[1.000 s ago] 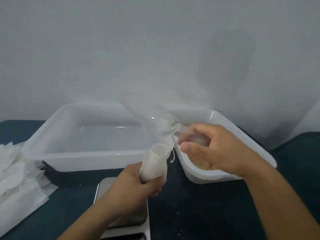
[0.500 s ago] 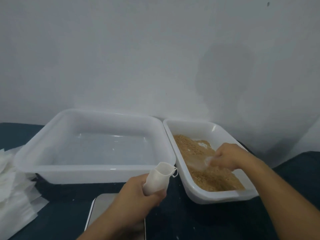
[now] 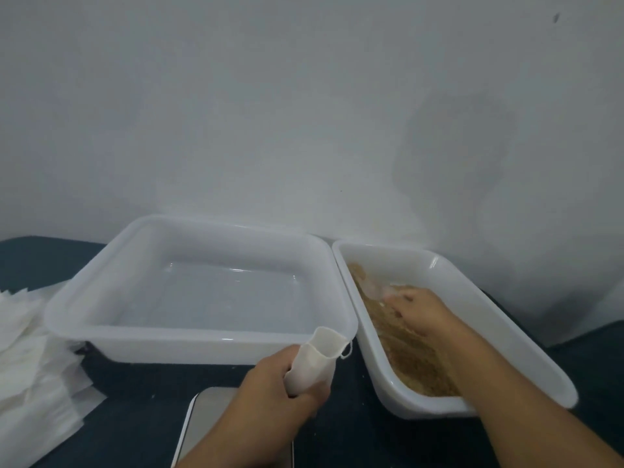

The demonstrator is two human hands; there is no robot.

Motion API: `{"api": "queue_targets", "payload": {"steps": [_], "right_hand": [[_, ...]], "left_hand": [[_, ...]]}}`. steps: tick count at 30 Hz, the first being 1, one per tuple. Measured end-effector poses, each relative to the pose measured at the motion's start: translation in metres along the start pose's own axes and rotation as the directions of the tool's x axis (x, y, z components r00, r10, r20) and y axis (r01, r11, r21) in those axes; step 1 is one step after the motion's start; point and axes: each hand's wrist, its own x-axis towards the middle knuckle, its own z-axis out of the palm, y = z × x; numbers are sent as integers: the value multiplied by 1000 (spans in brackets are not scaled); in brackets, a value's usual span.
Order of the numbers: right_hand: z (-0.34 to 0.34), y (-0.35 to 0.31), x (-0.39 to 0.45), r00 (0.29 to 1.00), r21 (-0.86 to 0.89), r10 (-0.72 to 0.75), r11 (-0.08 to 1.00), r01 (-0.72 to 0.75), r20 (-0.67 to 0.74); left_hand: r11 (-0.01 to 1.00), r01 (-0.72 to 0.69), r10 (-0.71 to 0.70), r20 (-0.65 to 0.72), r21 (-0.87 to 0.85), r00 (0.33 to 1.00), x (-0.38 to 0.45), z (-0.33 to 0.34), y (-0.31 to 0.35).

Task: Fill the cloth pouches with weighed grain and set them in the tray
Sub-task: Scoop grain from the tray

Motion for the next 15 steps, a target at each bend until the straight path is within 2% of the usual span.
{"api": "queue_targets", "payload": {"steps": [3, 11, 15], "right_hand": [[-16, 8, -18, 998, 119, -12, 993, 19, -57], [-69, 12, -96, 985, 260, -77, 959, 115, -152], [-102, -1, -147, 985, 208, -159, 963, 170, -66]], "left_hand": [[1000, 7, -7, -9, -3, 1000, -3, 2, 1], [995, 16, -12, -39, 100, 999, -12, 3, 4], [988, 9, 8, -106, 156, 994, -15, 3, 1]]}}
